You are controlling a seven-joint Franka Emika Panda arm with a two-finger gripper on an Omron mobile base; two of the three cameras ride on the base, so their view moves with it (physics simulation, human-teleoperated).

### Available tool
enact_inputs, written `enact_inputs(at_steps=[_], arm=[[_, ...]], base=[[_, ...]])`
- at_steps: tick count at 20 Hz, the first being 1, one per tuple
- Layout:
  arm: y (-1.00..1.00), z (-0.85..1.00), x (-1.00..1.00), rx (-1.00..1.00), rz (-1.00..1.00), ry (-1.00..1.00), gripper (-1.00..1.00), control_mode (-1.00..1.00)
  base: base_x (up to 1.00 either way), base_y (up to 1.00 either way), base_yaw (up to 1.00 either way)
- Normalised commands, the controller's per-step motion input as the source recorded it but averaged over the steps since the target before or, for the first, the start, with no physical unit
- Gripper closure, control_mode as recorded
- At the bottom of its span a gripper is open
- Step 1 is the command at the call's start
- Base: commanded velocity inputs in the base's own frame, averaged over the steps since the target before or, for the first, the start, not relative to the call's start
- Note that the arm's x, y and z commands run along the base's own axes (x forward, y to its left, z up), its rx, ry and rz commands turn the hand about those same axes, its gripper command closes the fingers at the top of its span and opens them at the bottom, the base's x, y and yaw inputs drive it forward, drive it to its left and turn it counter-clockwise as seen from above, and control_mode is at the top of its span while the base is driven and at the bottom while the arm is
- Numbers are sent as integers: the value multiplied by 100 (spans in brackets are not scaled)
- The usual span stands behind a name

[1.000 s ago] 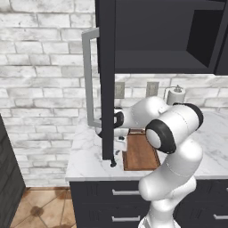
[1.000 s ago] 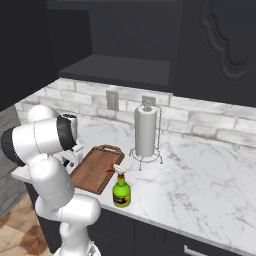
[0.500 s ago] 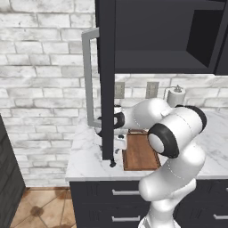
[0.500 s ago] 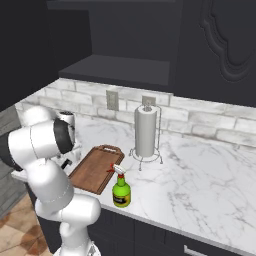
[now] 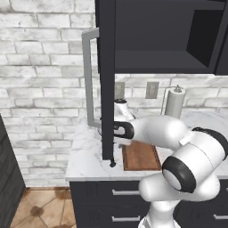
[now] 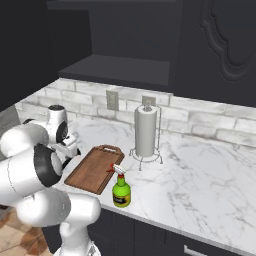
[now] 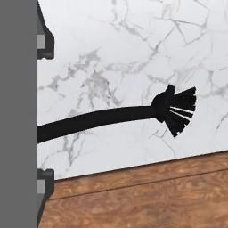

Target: Grab the spray bottle from the cabinet, then place it next to the cutting board for sanitizing. Then grab the dish brush from the countertop next to the sink and place it next to the cutting board.

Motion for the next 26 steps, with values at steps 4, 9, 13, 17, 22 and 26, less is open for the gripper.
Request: enact_inputs(at_steps=[4,9,13,17,22,26], arm=[[-31,62,-32,3,0,-20,-100,-100],[-26,80,-48,4,0,-22,-100,-100],[-18,97,-72,4,0,-22,-100,-100],[-27,100,-65,5,0,-13,-100,-100],[-51,99,-56,4,0,-8,-100,-100],[-40,100,-62,3,0,-9,-100,-100]], base=[[0,0,0],[0,0,0],[0,0,0],[0,0,0],[0,0,0],[0,0,0]])
